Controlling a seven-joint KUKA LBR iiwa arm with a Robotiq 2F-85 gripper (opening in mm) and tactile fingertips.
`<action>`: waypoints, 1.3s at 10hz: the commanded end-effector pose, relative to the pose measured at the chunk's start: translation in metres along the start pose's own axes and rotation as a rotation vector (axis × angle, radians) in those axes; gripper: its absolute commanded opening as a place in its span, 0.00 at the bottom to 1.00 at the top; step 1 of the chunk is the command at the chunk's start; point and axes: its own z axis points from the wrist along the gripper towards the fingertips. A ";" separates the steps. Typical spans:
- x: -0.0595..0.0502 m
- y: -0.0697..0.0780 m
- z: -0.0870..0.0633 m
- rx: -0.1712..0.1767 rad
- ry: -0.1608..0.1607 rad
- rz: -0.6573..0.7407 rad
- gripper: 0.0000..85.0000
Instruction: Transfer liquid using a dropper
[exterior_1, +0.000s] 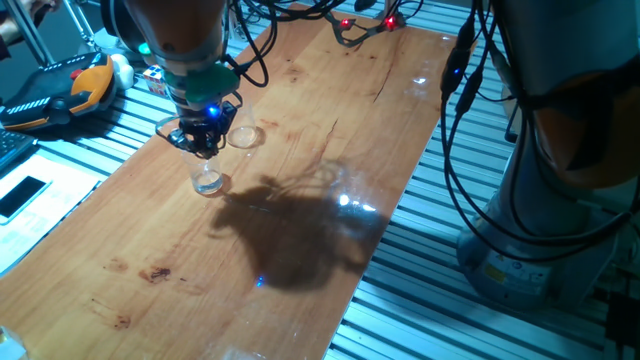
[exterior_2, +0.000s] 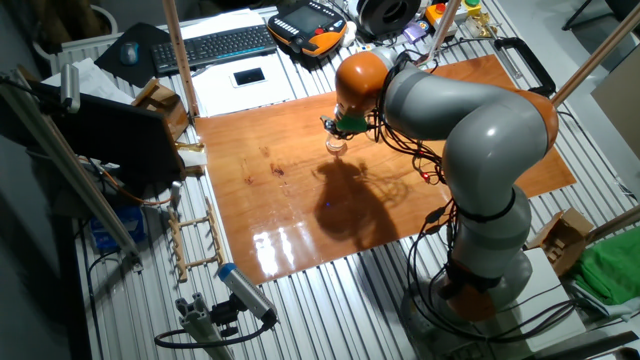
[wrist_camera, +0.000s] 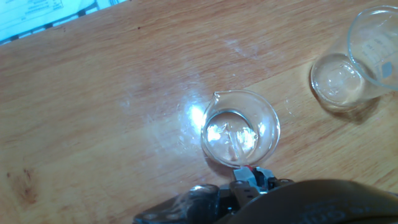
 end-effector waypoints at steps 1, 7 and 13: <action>0.000 0.000 -0.002 0.002 0.002 -0.001 0.01; 0.001 -0.002 -0.010 0.013 0.001 0.003 0.01; 0.002 -0.001 -0.011 0.015 0.003 0.000 0.01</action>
